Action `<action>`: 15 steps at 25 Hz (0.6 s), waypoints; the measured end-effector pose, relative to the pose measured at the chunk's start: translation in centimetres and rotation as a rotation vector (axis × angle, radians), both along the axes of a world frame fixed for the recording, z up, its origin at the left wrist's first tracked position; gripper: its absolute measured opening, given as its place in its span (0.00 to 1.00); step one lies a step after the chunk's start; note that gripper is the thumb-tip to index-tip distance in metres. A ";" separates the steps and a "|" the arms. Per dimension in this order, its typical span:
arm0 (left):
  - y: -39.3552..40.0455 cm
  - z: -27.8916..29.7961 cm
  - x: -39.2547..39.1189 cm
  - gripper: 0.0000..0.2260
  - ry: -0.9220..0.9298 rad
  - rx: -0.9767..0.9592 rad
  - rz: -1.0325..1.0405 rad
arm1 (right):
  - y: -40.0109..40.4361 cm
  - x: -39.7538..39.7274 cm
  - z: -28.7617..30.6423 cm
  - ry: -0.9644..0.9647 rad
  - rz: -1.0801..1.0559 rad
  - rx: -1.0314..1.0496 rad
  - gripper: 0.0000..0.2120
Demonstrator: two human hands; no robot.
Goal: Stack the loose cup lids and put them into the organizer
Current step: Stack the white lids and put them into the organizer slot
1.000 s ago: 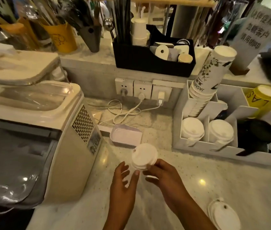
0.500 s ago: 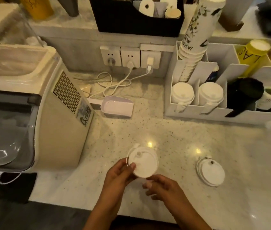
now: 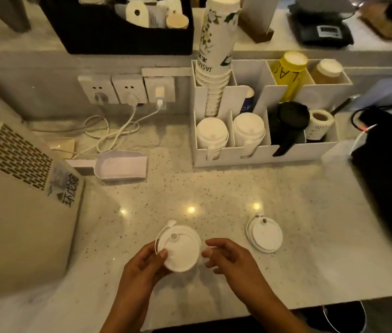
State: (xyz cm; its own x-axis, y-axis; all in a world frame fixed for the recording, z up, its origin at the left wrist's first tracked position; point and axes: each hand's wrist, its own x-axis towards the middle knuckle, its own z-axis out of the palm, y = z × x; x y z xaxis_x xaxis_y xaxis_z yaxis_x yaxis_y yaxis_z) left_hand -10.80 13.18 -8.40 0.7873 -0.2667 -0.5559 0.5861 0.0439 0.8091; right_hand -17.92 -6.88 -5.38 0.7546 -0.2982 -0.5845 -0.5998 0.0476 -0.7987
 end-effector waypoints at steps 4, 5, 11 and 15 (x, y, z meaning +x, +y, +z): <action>-2.7 -0.7 -0.3 0.18 0.010 -0.020 -0.116 | -0.7 -0.2 0.1 -0.012 -0.019 -0.073 0.04; -3.4 -0.9 -0.4 0.17 0.019 -0.022 -0.132 | -0.9 -0.4 0.0 -0.010 -0.032 -0.089 0.04; -7.7 -1.5 -0.1 0.06 0.034 0.097 -0.324 | -3.8 -3.1 -1.1 0.029 -0.130 -0.264 0.04; -10.1 -1.2 -0.5 0.04 -0.048 0.235 -0.502 | -5.7 -4.4 -2.2 0.083 -0.114 -0.377 0.12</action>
State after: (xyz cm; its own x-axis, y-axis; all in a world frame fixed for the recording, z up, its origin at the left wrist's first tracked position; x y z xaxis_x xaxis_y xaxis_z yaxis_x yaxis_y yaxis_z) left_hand -11.30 3.10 -9.62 0.6211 -0.4886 -0.6127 0.4509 -0.4167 0.7893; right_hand -22.34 -12.56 -7.60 0.6589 -0.5826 -0.4758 -0.6709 -0.1691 -0.7221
